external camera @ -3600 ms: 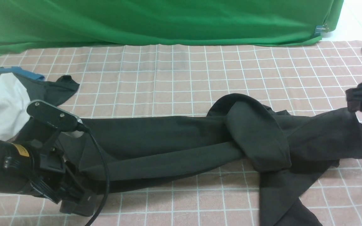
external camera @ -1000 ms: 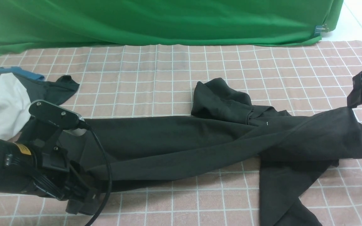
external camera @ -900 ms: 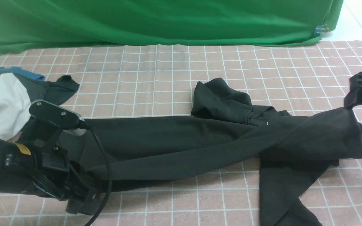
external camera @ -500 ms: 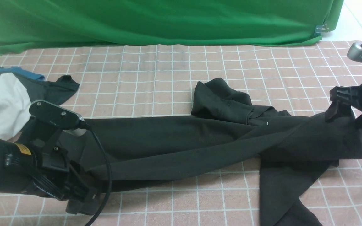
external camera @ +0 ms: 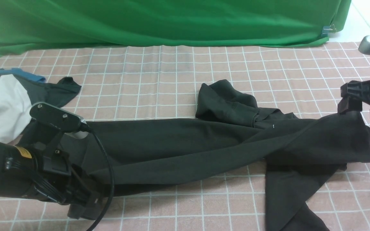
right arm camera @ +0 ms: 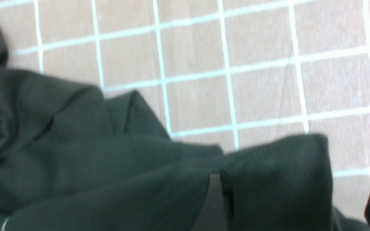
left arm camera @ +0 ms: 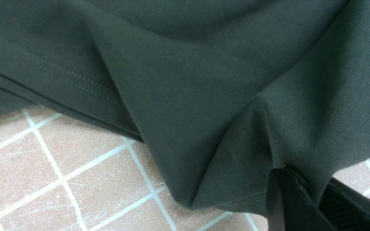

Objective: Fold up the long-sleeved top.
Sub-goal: Spread the long sleeves with your arms and place them on the tabletop

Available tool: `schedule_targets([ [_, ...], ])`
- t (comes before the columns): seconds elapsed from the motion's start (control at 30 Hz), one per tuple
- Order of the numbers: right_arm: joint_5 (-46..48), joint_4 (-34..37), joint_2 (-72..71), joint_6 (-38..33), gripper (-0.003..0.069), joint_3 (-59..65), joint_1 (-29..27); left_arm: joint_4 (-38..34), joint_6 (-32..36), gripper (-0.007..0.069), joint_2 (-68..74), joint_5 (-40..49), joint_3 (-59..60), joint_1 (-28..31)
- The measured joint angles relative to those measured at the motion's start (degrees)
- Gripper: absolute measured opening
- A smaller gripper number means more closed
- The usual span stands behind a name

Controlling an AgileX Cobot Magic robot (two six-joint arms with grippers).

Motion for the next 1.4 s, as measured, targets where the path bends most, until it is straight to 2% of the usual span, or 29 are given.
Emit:
schedule_targets([
  [0.27,-0.51,2.07,3.26,-0.52,0.0499,0.0,0.0,0.0,0.0,0.0035,0.0,0.0,0.0,0.0],
  [0.53,-1.26,4.38,3.26,-2.48,0.0377,0.0,0.0,-0.2,0.0,0.0035,0.0,0.0,0.0,0.0],
  [0.63,-1.51,4.38,3.26,-3.42,0.0304,0.0,0.0,-0.38,0.0,0.0035,0.0,0.0,0.0,0.0],
  [0.87,-3.63,4.65,3.09,-7.84,0.0055,0.0,0.0,-0.39,0.0,0.0035,0.0,0.0,0.0,0.0],
  [1.0,-3.81,4.71,-0.86,-9.33,0.0038,0.19,0.0,-0.44,1.35,0.0035,-0.9,3.09,-1.41,0.0],
  [1.17,-3.73,5.02,-15.6,-10.88,0.0037,0.05,0.0,0.2,1.16,0.0035,-5.75,9.35,-10.08,0.0],
  [1.27,-2.67,5.0,-29.04,-11.03,0.0037,-2.97,-0.13,3.22,0.35,0.0035,-8.59,14.03,-23.51,0.06],
  [1.33,-1.61,4.89,-32.55,-11.03,0.0037,-5.03,-0.41,4.98,0.16,0.0035,-8.87,16.03,-29.02,0.06],
  [1.4,1.6,4.55,-38.15,-11.08,0.0037,-10.66,-1.32,8.93,-0.43,0.0035,-8.68,19.26,-40.68,0.06],
])
